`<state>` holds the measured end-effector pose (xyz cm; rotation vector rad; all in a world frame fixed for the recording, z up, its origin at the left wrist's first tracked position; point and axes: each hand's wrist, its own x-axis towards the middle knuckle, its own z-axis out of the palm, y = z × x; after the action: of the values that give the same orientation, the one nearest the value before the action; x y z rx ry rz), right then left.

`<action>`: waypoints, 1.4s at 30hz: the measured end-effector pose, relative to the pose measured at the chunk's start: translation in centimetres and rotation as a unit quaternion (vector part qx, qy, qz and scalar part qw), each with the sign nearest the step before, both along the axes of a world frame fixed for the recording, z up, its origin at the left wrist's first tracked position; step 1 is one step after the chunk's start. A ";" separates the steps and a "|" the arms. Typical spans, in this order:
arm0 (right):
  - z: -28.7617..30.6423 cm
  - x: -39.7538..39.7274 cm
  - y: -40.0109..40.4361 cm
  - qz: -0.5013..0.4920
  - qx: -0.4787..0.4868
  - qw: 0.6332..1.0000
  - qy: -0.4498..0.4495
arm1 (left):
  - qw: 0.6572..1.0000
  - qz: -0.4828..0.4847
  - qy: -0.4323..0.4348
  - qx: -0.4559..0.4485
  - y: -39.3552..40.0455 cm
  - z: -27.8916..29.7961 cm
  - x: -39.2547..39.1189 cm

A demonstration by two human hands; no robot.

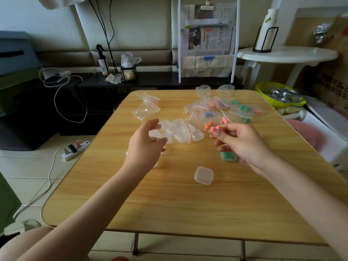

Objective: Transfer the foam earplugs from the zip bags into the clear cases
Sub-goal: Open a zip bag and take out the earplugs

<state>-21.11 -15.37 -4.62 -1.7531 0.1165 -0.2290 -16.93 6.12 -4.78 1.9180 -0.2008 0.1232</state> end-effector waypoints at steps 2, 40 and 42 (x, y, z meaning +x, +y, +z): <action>-0.2 -0.1 -0.4 -0.008 -0.011 1.000 0.001 | 1.000 -0.016 0.009 -0.006 -0.1 -0.2 -0.1; 0.4 -2.0 -0.4 0.010 -0.043 0.999 -0.007 | 0.933 0.075 -0.227 0.270 2.7 0.5 6.0; 0.7 -2.2 -0.3 0.019 -0.055 0.998 -0.004 | 0.929 -0.041 -0.266 0.254 1.4 0.5 3.8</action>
<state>-23.33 -15.72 -3.89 -1.8627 0.0648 -0.2186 -13.09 7.51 -4.33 2.3514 -0.7369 0.5850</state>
